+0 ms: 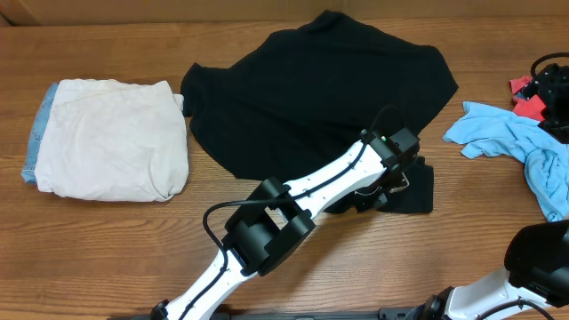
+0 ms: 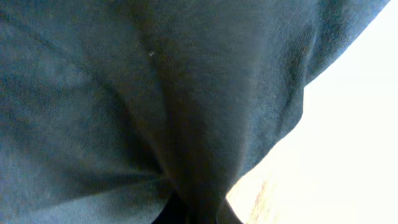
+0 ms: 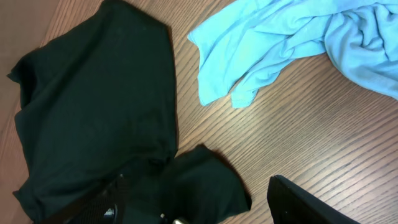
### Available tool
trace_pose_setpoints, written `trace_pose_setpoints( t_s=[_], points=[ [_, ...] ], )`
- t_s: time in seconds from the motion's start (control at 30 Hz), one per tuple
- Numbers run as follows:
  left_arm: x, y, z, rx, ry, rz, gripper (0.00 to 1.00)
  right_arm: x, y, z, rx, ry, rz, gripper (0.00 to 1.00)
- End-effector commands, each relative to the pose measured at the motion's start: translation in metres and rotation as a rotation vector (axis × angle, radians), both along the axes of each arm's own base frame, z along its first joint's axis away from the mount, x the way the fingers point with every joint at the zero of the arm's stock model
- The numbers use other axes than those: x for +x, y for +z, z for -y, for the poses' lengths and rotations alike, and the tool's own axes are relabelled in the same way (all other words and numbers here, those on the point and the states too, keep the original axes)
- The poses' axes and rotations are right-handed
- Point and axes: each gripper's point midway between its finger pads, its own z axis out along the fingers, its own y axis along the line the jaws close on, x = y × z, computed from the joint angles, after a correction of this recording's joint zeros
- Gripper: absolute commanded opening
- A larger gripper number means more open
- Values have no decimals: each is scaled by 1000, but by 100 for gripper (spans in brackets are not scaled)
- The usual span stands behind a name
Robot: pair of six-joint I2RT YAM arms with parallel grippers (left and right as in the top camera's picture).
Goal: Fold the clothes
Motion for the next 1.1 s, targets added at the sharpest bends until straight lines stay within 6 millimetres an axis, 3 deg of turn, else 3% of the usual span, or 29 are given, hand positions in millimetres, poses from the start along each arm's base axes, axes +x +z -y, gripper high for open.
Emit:
trace_pose_setpoints(
  t_s=[0.0, 0.2, 0.47, 0.53, 0.63, 0.8, 0.97, 1.0, 1.07],
  points=[
    [-12, 7, -28, 93, 3, -70, 4, -1, 12, -2, -17, 19, 34, 75],
    [-39, 11, -74, 245, 38, -233, 4, 2, 14, 0, -39, 51, 52, 76],
    [-92, -23, -149, 464, 143, -471, 4, 2, 14, 0, -40, 53, 53, 76],
    [-107, -24, -161, 477, 167, -532, 4, 2, 13, 0, -40, 53, 52, 76],
    [-114, -18, -172, 462, 187, -539, 4, 2, 13, 0, -40, 53, 52, 76],
    [-111, 13, -177, 314, 211, -448, 4, 2, 13, 0, -40, 53, 52, 76],
    [-79, 76, -185, 111, 240, -190, 4, 2, 13, 0, -38, 53, 51, 76],
    [-71, 90, -190, 78, 257, -137, 8, 2, 13, -1, -38, 53, 50, 76],
    [-60, 110, -198, 27, 301, -59, 27, 2, 13, -1, -37, 54, 50, 76]
  ],
)
